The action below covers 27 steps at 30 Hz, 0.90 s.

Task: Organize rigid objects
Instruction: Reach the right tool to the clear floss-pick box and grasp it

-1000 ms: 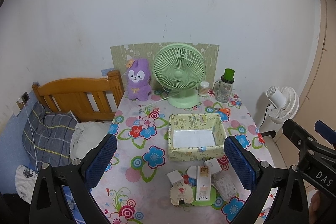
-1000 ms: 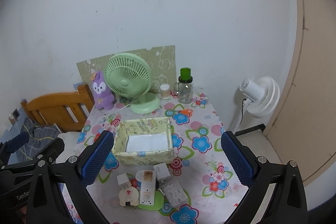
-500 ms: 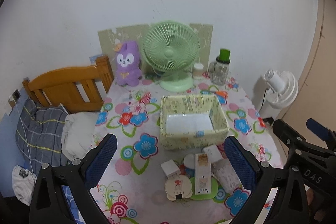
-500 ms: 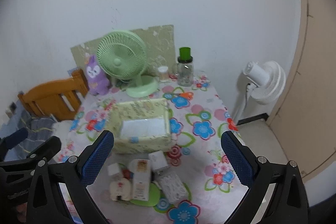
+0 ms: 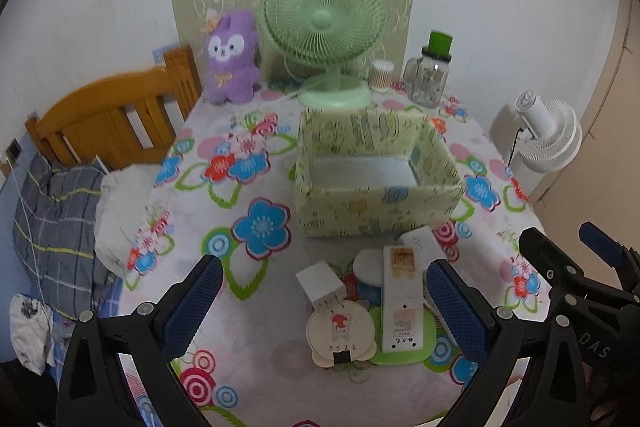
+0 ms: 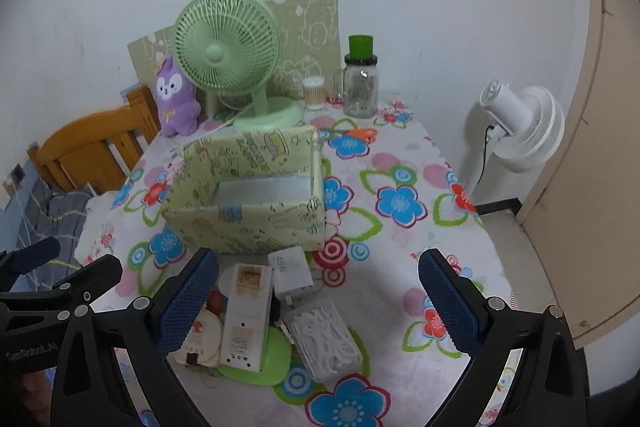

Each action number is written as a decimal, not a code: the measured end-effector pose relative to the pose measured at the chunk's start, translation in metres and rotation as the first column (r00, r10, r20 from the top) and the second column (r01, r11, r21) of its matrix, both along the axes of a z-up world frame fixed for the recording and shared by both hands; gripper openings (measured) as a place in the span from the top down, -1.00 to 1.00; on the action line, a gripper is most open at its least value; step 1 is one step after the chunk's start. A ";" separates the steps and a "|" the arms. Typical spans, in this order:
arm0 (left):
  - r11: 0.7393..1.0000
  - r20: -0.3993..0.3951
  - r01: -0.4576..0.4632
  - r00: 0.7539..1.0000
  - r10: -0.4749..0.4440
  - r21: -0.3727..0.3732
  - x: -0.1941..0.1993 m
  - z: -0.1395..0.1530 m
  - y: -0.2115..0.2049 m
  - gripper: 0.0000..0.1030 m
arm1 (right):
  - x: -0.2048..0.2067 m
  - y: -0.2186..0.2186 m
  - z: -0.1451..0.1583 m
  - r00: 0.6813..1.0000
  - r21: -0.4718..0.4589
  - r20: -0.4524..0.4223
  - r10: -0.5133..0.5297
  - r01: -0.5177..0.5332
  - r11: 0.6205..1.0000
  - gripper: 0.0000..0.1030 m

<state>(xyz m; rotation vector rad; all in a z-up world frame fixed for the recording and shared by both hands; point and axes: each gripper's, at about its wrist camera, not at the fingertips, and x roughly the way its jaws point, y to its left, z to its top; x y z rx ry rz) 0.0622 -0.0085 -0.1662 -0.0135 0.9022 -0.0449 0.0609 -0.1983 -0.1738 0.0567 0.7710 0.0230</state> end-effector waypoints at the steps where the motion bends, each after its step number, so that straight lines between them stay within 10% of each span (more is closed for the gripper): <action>1: 1.000 -0.006 -0.001 1.000 0.001 0.001 0.001 -0.006 0.000 -1.00 | 0.002 0.000 -0.005 1.000 -0.004 -0.001 0.002 -0.002 1.000 -0.96; 27: 0.999 -0.182 0.037 0.983 -0.032 0.024 0.018 -0.126 -0.010 -1.00 | 0.015 0.000 -0.120 0.986 -0.020 -0.165 0.021 -0.025 0.999 -0.92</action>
